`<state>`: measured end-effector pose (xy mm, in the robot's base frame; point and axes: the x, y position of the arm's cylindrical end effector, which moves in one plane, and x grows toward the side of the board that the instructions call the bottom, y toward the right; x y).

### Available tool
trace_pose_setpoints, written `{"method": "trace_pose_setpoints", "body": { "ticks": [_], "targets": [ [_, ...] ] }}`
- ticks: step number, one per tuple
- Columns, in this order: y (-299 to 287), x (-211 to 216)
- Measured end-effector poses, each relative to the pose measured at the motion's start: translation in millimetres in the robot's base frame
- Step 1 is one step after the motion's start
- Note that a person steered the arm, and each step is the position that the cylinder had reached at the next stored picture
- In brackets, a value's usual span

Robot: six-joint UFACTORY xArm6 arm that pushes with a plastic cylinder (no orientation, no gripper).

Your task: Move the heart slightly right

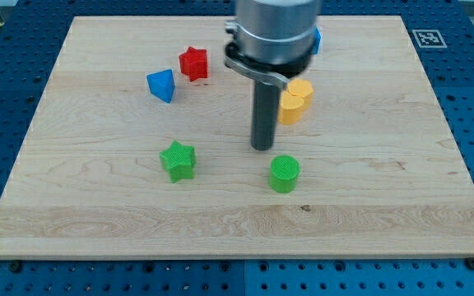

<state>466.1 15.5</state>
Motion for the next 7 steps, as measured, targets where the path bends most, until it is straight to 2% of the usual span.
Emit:
{"method": "trace_pose_setpoints", "body": {
  "ticks": [1,3,7],
  "targets": [
    [-17,-26],
    [-2,-67],
    [-1,-30]
  ]
}}
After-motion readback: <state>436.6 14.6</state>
